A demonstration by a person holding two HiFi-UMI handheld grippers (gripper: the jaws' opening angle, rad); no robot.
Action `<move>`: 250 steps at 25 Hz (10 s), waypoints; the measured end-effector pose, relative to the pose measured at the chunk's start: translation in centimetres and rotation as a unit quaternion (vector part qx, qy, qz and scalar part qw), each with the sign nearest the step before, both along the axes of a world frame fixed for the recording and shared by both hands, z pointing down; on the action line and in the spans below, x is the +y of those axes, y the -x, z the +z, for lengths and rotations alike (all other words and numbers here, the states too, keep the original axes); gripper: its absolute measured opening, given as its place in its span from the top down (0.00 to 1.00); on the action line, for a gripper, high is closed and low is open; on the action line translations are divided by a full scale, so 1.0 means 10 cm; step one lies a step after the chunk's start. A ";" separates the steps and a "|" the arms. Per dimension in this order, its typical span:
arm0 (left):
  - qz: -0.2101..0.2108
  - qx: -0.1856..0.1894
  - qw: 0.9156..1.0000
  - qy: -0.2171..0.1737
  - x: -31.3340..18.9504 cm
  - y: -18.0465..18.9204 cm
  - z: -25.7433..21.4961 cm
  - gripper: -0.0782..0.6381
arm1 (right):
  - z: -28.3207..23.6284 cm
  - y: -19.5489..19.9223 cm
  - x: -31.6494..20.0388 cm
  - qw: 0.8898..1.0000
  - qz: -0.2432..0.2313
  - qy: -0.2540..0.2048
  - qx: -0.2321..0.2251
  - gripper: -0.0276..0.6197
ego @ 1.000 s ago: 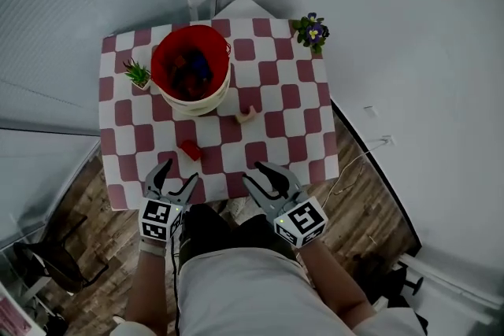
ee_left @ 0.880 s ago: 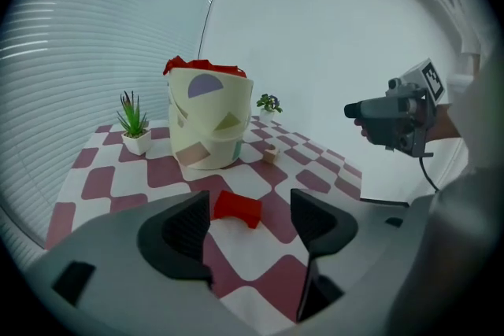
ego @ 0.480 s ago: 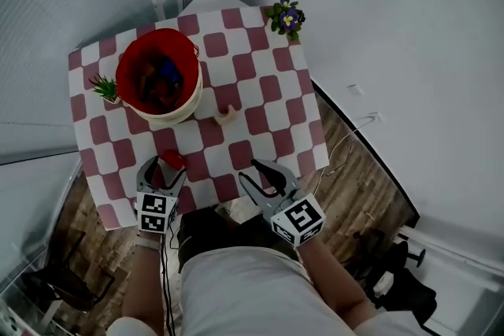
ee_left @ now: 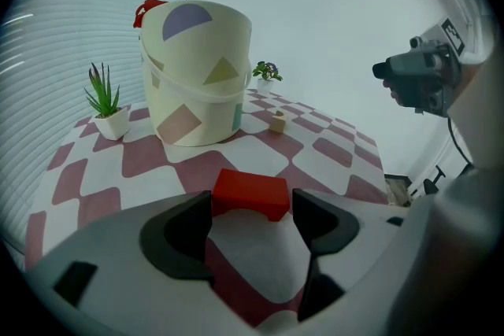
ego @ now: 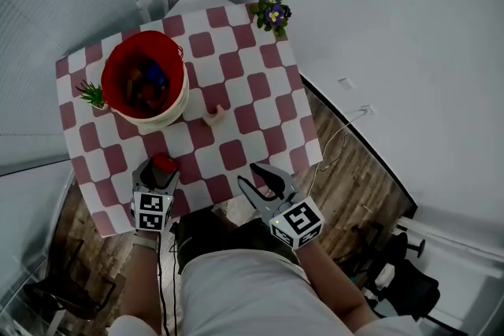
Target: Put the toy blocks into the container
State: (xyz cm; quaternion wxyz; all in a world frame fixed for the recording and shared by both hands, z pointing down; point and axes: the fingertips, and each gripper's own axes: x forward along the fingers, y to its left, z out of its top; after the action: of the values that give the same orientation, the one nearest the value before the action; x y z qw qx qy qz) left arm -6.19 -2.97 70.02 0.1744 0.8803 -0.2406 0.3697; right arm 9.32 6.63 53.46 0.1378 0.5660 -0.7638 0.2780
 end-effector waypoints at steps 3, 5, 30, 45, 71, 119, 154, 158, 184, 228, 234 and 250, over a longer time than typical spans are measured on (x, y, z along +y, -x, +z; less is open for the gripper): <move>-0.005 0.001 1.000 -0.007 -0.03 -0.02 -0.02 0.46 | 0.01 -0.02 0.06 1.000 0.006 0.003 0.001 0.75; -0.005 -0.001 1.000 -0.012 -0.04 -0.02 -0.02 0.47 | 0.01 -0.03 0.09 1.000 0.008 0.004 0.001 0.75; -0.010 0.041 0.995 -0.086 -0.44 -0.10 -1.27 0.48 | -0.27 -0.05 -0.15 0.999 0.033 -0.030 -0.014 0.75; -0.011 0.041 0.991 -0.128 -0.85 -0.26 -2.14 0.48 | -0.38 -0.02 -0.50 0.997 0.028 -0.048 -0.045 0.75; 0.014 -0.032 0.988 -0.153 -1.72 -0.52 -1.85 0.48 | -0.23 -0.30 -0.52 0.995 0.091 -0.013 -0.037 0.75; -0.154 0.062 0.984 -0.061 -0.71 0.40 -1.69 0.48 | 0.57 -0.26 -1.22 0.994 -0.018 0.071 0.079 0.54; -0.377 0.023 0.926 0.020 0.67 0.47 -1.20 0.48 | 1.59 -0.31 -1.49 0.978 -0.111 0.127 0.121 0.48; -0.375 0.025 0.927 0.020 0.64 0.46 -1.20 0.48 | 1.57 -0.33 -1.50 0.978 -0.110 0.127 0.120 0.49; -0.285 0.071 0.956 -0.015 0.03 0.39 -1.48 0.48 | 0.27 -0.16 -1.76 0.991 -0.078 0.029 0.105 0.49; -0.240 0.126 0.963 -0.009 -0.64 0.50 -1.58 0.48 | -0.36 0.85 -2.88 0.974 -0.171 0.029 0.148 0.49; -0.246 0.124 0.961 -0.008 -0.64 0.55 -1.53 0.48 | -0.28 0.85 -2.92 0.968 -0.174 0.044 0.173 0.49; -0.242 0.125 0.962 -0.002 -0.59 0.52 -1.50 0.48 | -0.31 0.85 -2.91 0.972 -0.163 0.031 0.164 0.49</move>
State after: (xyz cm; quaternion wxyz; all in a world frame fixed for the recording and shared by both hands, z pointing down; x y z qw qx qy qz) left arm -11.37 -8.85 54.98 0.2859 0.8352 -0.4237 0.2030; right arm 0.78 -22.44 50.34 0.3222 0.4671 -0.8037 0.1789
